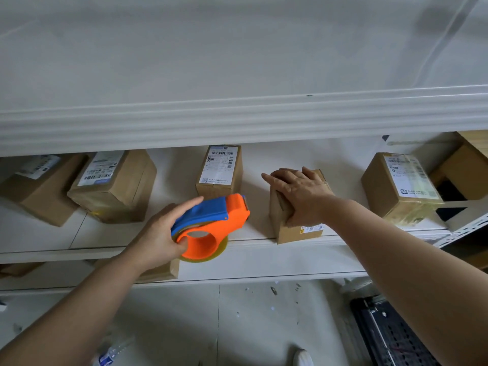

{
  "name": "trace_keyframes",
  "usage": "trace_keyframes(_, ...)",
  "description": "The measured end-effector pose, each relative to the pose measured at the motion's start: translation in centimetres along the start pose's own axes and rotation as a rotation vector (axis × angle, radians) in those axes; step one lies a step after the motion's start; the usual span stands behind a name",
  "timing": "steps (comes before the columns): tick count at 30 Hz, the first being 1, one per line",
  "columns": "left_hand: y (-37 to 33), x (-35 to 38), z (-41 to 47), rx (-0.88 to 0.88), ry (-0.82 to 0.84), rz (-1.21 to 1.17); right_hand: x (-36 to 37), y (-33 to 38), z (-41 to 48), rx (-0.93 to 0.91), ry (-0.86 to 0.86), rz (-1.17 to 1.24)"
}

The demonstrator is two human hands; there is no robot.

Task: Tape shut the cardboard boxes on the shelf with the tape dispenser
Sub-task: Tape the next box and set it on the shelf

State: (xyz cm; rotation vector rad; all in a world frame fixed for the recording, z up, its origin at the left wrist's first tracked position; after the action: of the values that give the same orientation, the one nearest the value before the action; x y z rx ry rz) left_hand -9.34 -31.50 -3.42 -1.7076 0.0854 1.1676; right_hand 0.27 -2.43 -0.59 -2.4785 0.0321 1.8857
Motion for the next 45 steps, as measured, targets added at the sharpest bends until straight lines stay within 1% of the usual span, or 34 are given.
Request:
trace_keyframes(3,0.0,-0.4,0.6,0.028,0.059,0.144,-0.2,0.4,0.6,0.004,0.038,-0.019)
trace_keyframes(5,-0.3,-0.6,1.2,0.019,0.077,0.213,-0.1,0.2,0.4,0.015,0.031,0.005)
trace_keyframes(11,-1.3,-1.4,1.6,0.034,0.131,0.319,0.4,-0.4,-0.7,0.019,-0.026,0.019)
trace_keyframes(13,-1.6,-2.0,1.8,0.034,0.120,0.320,0.4,-0.9,-0.9,0.029,-0.039,0.025)
trace_keyframes(16,-2.0,-2.6,2.1,0.038,0.113,0.346,0.4,-1.2,-1.0,0.033,-0.031,0.022)
trace_keyframes(19,-2.6,-1.8,2.5,0.029,0.151,0.431,0.4,-1.0,-0.9,0.028,-0.034,0.014)
trace_keyframes(21,-3.8,-1.5,3.3,0.031,0.156,0.512,0.3,-0.9,-0.8,0.023,-0.048,0.012)
trace_keyframes(24,-6.8,-1.1,4.9,-0.040,0.174,0.672,0.3,-0.7,-0.9,0.009,-0.057,0.002)
trace_keyframes(28,-10.0,-0.8,7.8,-0.062,0.216,0.853,0.3,-0.6,-0.8,0.003,-0.059,0.015)
trace_keyframes(31,-11.0,0.2,8.5,-0.072,0.307,1.063,0.5,-0.9,-1.0,0.007,-0.047,0.018)
trace_keyframes(32,-10.5,0.5,7.9,-0.085,0.334,1.082,0.6,-0.9,-1.1,0.005,-0.043,0.015)
trace_keyframes(33,-9.8,0.6,7.2,-0.131,0.323,1.022,0.7,-0.9,-1.1,0.001,-0.046,0.007)
trace_keyframes(35,-8.1,0.2,6.0,-0.253,0.223,0.814,0.6,-1.1,-1.0,-0.005,-0.048,0.012)
trace_keyframes(37,-6.8,-0.1,5.3,-0.306,0.146,0.630,0.2,-1.3,-0.9,0.000,-0.034,0.047)
trace_keyframes(39,-6.1,0.3,4.9,-0.349,0.158,0.387,0.0,-1.8,-1.0,0.025,-0.006,0.083)
trace_keyframes(41,-5.9,1.3,4.5,-0.393,0.179,0.130,0.1,-2.7,-1.3,0.057,-0.029,0.123)
trace_keyframes(42,-6.0,2.0,4.6,-0.395,0.161,0.076,0.0,-3.4,-1.5,0.073,-0.055,0.159)
trace_keyframes(43,-6.3,2.7,4.7,-0.373,0.125,0.078,-0.2,-4.1,-1.9,0.086,-0.072,0.204)
trace_keyframes(45,-6.8,4.6,5.2,-0.300,0.017,0.168,-0.3,-5.4,-2.6,0.105,-0.089,0.289)
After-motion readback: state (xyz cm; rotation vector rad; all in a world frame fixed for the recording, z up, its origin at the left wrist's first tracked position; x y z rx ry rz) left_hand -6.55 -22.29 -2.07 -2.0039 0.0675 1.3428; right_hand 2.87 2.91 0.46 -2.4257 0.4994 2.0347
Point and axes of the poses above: each hand's wrist, its own z-axis towards the middle knuckle, its own x-axis out of the palm, y = z × x, the point moved 2 cm from there along z, towards the middle knuckle, and after that the axes turned 4 degrees about y, right-handed, at the moved point
